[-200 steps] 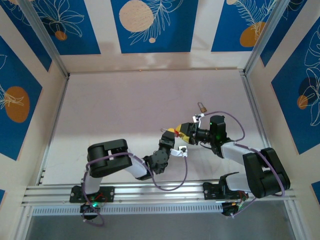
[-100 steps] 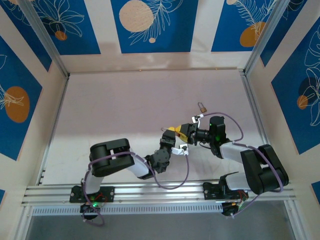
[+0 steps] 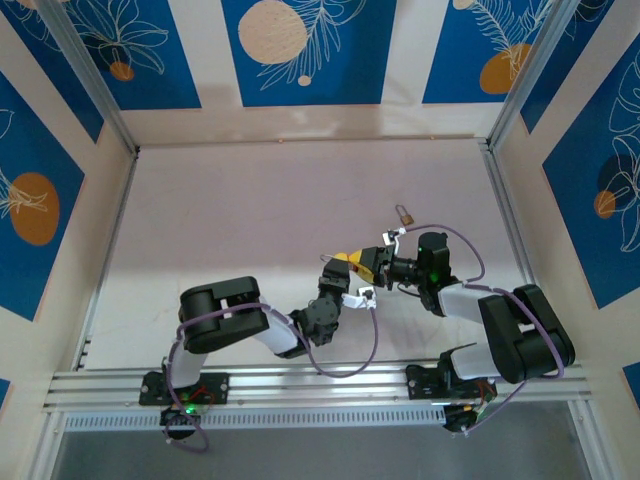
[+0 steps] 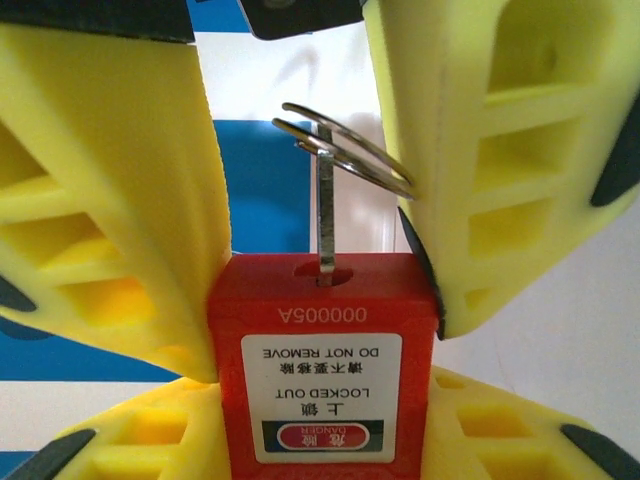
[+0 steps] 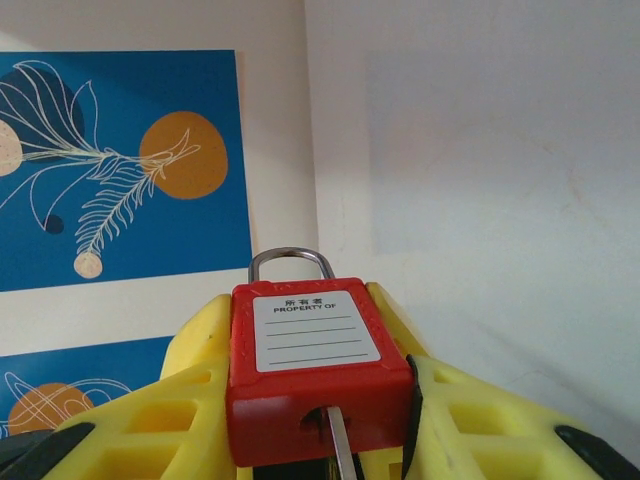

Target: Unlock with the key

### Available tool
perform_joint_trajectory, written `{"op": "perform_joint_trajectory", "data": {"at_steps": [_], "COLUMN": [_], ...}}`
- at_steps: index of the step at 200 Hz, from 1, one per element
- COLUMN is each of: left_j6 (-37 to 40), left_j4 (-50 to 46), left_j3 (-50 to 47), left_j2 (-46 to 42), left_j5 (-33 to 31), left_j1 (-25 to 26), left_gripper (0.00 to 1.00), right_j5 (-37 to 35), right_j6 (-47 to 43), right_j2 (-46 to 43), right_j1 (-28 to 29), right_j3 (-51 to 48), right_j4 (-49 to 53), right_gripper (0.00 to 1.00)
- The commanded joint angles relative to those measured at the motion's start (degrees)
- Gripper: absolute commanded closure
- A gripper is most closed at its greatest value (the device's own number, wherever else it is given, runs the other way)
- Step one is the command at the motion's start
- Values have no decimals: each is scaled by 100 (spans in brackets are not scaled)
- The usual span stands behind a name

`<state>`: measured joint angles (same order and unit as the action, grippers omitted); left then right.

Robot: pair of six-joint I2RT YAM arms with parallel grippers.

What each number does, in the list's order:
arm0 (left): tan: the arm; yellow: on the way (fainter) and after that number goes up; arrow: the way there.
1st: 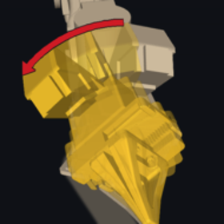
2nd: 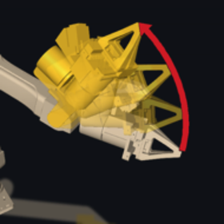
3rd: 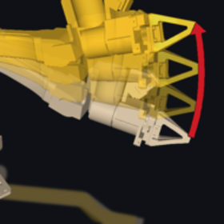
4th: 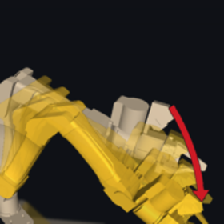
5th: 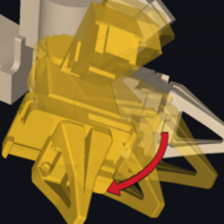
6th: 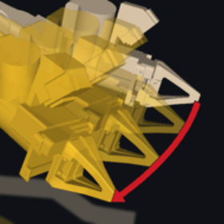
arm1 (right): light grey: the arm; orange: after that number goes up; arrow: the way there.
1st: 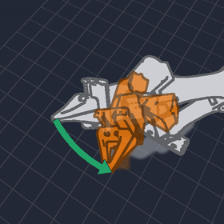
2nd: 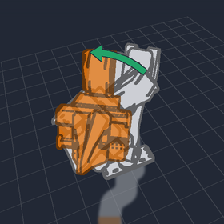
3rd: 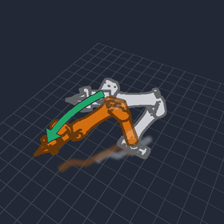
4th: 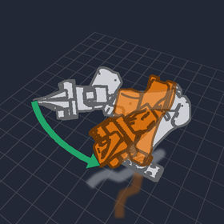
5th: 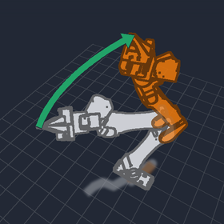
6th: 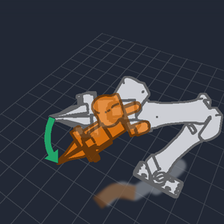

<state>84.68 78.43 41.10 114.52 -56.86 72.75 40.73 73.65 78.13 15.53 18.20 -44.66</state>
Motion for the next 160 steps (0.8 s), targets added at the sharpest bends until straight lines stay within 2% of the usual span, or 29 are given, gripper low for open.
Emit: {"op": "perform_joint_trajectory", "data": {"at_steps": [1,13,40,74,108,131,160], "left_j6": [-252,-315,-391,-405,-543,-1073,-2406], "left_j4": [223,225,213,216,67,-740,-2976], "left_j3": [-16,-82,-223,-346,-503,-608,-502], "left_j2": [-64,-149,-322,-453,-771,-1339,-2406], "left_j5": [57,78,120,140,183,290,641], "left_j1": [-11,-10,-6,8,22,-4,-173], "left_gripper": [48,38,26,19,17,17,20], "right_j5": [66,50,18,-82,-62,-9,65], "right_j6": [-21,-75,-253,-403,-544,-691,-846], "right_j2": [-36,-50,-88,-199,-367,-510,-695], "right_j1": [-42,-90,-158,-212,-394,-553,-738], "right_j3": [49,73,155,208,244,267,271], "right_j4": [-40,35,288,510,757,1002,1267], "right_gripper": [68,68,68,68,68,68,68]}}
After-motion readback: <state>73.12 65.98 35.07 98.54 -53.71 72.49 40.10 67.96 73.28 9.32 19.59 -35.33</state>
